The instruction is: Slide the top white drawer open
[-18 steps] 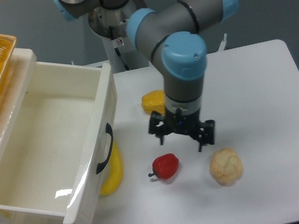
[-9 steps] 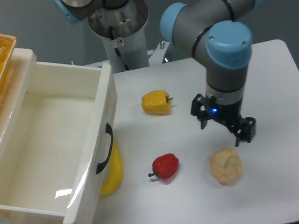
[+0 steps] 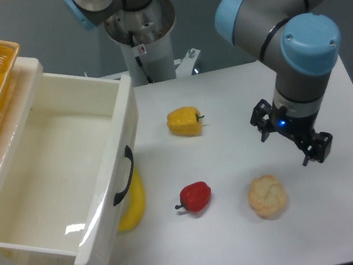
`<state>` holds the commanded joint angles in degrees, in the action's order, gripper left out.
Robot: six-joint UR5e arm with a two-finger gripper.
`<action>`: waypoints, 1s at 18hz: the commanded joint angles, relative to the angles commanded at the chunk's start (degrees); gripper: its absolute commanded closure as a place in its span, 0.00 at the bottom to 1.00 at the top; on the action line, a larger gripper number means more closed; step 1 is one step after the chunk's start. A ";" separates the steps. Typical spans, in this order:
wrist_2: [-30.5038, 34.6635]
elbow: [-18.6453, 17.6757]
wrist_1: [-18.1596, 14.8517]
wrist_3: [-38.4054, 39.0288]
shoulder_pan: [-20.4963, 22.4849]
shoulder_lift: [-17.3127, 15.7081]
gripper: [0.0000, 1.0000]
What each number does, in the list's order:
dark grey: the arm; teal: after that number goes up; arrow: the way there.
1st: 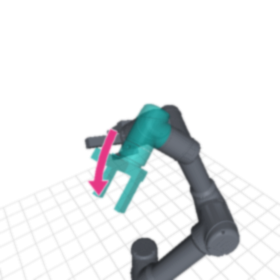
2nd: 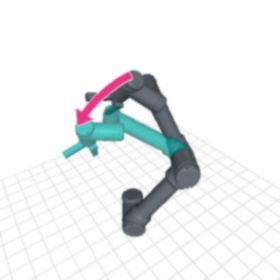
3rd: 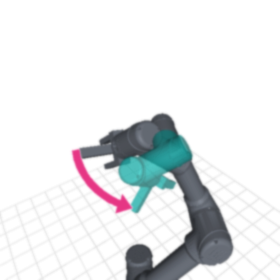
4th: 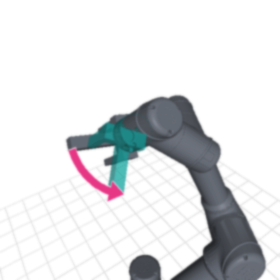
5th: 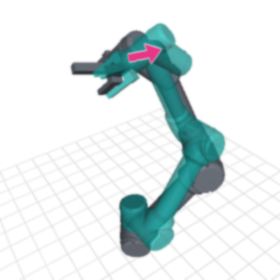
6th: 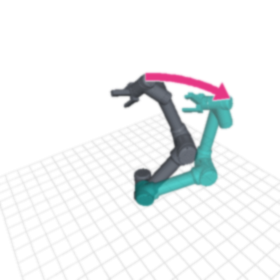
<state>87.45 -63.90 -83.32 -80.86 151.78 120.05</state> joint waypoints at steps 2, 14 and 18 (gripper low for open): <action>0.00 0.97 -0.09 0.09 0.00 1.06 0.00; 0.44 0.80 0.26 0.09 0.71 3.43 0.00; 0.53 0.36 0.00 0.61 0.71 3.79 0.00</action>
<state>87.98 -63.54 -83.32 -80.25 152.49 123.84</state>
